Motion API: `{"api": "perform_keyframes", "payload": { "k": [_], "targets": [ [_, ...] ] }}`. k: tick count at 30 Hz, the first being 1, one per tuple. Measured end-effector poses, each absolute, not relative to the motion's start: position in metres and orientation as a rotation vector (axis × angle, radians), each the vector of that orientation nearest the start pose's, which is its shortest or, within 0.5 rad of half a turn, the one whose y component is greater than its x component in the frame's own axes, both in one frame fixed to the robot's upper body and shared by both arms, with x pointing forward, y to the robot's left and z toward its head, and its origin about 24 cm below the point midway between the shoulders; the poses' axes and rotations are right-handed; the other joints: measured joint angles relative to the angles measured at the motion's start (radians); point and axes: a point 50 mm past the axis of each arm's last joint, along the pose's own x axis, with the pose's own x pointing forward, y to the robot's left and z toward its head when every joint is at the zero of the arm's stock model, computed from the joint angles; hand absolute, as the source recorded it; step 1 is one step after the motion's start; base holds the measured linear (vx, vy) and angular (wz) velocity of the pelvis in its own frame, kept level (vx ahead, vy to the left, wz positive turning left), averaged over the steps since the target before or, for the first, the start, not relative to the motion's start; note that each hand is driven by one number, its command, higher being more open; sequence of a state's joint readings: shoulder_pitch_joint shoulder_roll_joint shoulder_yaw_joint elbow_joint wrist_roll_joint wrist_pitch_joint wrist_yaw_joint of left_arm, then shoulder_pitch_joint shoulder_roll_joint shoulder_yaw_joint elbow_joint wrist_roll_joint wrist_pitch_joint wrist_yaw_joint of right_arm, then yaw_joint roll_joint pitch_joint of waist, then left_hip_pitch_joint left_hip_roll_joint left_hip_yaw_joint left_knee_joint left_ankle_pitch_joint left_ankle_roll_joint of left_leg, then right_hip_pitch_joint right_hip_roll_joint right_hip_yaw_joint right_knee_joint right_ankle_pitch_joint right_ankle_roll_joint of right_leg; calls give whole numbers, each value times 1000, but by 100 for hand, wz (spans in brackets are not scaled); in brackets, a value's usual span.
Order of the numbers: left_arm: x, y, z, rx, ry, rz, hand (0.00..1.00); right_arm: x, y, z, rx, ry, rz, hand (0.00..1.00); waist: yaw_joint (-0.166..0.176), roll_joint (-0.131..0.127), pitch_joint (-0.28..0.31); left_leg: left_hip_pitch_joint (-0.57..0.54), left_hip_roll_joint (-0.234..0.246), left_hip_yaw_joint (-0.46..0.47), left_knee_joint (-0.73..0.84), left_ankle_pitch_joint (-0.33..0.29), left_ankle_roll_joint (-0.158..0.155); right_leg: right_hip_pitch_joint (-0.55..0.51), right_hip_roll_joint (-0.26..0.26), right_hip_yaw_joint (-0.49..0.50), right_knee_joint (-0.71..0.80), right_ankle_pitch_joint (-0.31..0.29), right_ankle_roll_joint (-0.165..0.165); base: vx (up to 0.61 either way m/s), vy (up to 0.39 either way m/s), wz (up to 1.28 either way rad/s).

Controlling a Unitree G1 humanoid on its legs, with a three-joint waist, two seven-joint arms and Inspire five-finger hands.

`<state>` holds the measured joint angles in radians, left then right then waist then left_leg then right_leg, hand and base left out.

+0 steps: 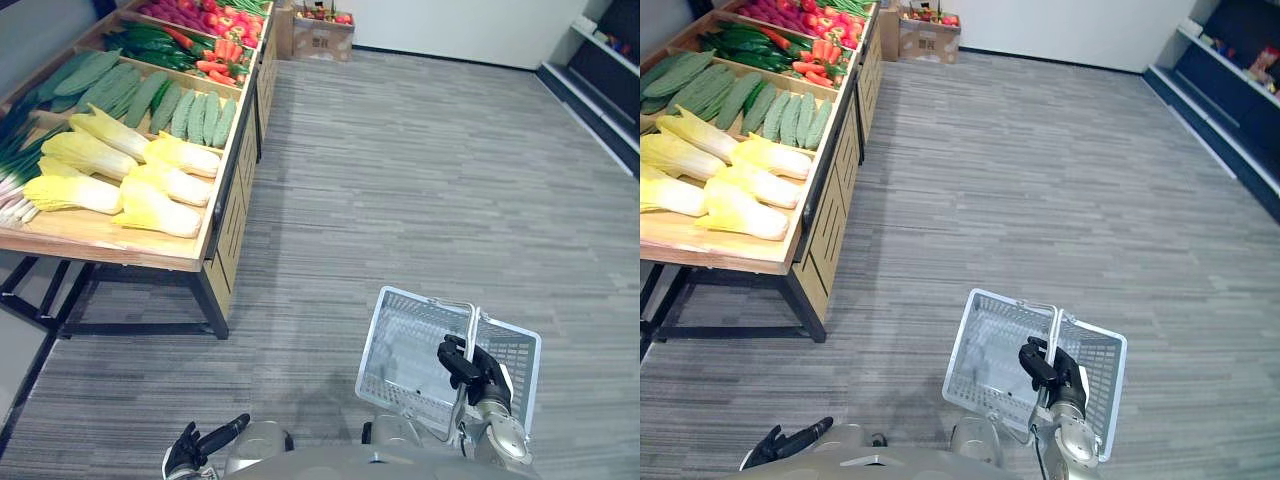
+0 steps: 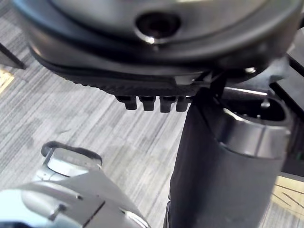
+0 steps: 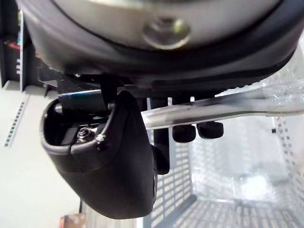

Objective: Pick vegetable in the basket

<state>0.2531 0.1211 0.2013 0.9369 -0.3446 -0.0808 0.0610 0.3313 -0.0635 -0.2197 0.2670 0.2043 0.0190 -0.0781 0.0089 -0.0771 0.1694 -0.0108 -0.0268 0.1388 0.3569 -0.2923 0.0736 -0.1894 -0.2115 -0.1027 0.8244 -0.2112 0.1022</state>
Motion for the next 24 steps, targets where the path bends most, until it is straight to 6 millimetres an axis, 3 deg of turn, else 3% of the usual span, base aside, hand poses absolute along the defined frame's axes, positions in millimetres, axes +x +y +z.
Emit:
{"api": "perform_keyframes", "payload": {
  "k": [3,4,5,8,10,11,12,14,16,19,20,21,22,24],
  "targets": [
    [53,235,-154,-233,1020,563,100,137,-238,-71,120,539,-445,0,-11,15,2,30,4,-27,-32,13,-5,-36,42,3,-241,0,-3,217,-3,33],
    [58,234,-154,-237,1010,558,100,139,-239,-70,121,531,-445,0,-11,20,7,49,7,-33,-43,9,-12,-51,58,21,-361,16,13,262,-78,30],
    [61,233,-153,-238,1003,554,100,143,-239,-68,124,519,-446,0,-12,33,17,80,12,-43,-62,3,-21,-62,74,31,-468,33,38,281,-100,26],
    [67,233,-152,-239,984,552,100,145,-241,-67,130,512,-452,0,-12,34,24,166,12,-66,-124,-14,-56,-77,83,42,-675,133,29,403,-205,30],
    [66,235,-152,-236,985,556,100,143,-242,-67,129,515,-457,0,-18,27,21,202,17,-97,-139,-38,-88,-75,82,52,-677,209,5,368,-288,54],
    [71,234,-151,-236,976,551,100,142,-246,-67,124,513,-469,0,-32,40,15,210,44,-133,-144,-60,-112,-76,100,40,-650,284,-8,437,-359,74],
    [77,228,-152,-253,966,532,100,143,-250,-65,113,505,-476,0,-38,76,12,211,89,-156,-153,-76,-129,-93,129,16,-602,294,-19,443,-355,68],
    [84,220,-152,-260,959,511,100,146,-254,-62,110,490,-484,0,-40,111,12,210,136,-177,-147,-77,-147,-123,152,-31,-512,225,-75,419,-327,47],
    [88,213,-153,-256,959,482,100,147,-255,-61,116,484,-491,0,-49,112,13,212,165,-203,-78,-53,-186,-123,153,-80,-373,112,-120,435,-353,53],
    [90,208,-153,-258,960,463,100,149,-254,-60,122,476,-480,0,-48,105,13,158,183,-203,111,14,-215,-68,165,-104,-353,44,-145,371,-332,22],
    [91,206,-153,-266,958,463,100,149,-254,-59,121,473,-476,0,-49,104,13,109,190,-191,236,76,-220,-34,176,-104,-376,34,-151,220,-215,-2],
    [90,206,-154,-270,959,466,100,148,-254,-59,121,473,-476,0,-48,105,13,83,198,-180,303,118,-218,-12,184,-104,-394,31,-156,277,-250,-13],
    [88,206,-154,-272,964,470,100,146,-254,-60,126,477,-478,0,-44,96,19,37,232,-138,434,218,-218,44,204,-94,-433,24,-166,282,-204,-24],
    [87,208,-154,-299,956,495,100,141,-256,-60,137,483,-500,0,-38,94,22,-21,299,-57,618,179,-171,129,235,-81,-484,16,-181,268,-154,-26]
  ]
}}
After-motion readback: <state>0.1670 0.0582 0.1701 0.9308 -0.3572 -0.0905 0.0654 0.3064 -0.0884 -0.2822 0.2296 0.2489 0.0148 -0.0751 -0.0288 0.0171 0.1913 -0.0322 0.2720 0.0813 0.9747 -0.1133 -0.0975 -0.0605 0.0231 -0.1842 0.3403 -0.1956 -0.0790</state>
